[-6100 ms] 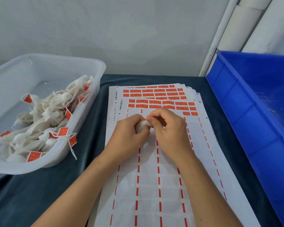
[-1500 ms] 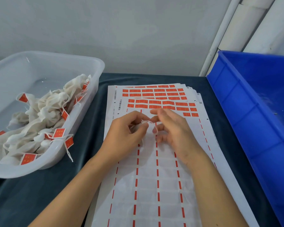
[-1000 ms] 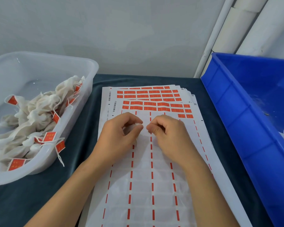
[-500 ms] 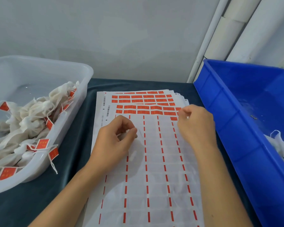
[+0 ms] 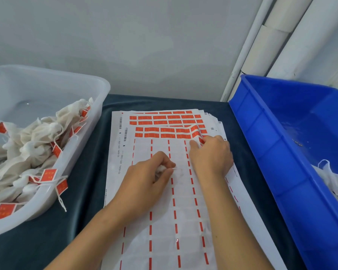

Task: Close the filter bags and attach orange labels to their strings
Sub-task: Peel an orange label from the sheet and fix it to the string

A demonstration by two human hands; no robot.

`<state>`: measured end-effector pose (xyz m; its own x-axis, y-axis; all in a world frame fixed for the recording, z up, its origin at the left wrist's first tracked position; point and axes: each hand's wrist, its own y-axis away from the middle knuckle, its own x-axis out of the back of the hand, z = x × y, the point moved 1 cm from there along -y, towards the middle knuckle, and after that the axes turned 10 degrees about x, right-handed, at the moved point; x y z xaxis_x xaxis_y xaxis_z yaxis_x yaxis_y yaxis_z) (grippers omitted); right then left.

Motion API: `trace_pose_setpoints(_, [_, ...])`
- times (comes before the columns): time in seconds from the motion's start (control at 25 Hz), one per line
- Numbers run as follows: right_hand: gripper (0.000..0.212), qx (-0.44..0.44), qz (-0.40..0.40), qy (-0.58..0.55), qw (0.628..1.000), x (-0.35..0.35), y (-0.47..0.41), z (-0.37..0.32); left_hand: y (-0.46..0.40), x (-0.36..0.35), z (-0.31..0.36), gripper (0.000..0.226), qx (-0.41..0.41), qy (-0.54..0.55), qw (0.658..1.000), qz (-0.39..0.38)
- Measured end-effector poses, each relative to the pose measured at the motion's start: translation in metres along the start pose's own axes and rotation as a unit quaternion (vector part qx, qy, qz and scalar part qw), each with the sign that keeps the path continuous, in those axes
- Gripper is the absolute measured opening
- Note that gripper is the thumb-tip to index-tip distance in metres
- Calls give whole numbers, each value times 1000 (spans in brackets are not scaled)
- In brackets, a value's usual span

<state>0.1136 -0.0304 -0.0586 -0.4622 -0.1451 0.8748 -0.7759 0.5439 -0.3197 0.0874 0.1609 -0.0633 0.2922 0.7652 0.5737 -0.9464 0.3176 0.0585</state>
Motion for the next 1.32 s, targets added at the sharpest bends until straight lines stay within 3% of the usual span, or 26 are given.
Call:
trace_pose_setpoints(0.32, [41,-28,-25,-98,995,8,-11,12,0,0,-1,4,21,-7,1000,0])
trace_pose_setpoints(1.04, [35,-13,7,-95,995,2,-10,12,-2,0,0,6,19,-32,999,1])
trace_pose_setpoints(1.32, [18,-64,-43,-159,984,3,-26,25,-1,1,1,7,17,-24,1000,1])
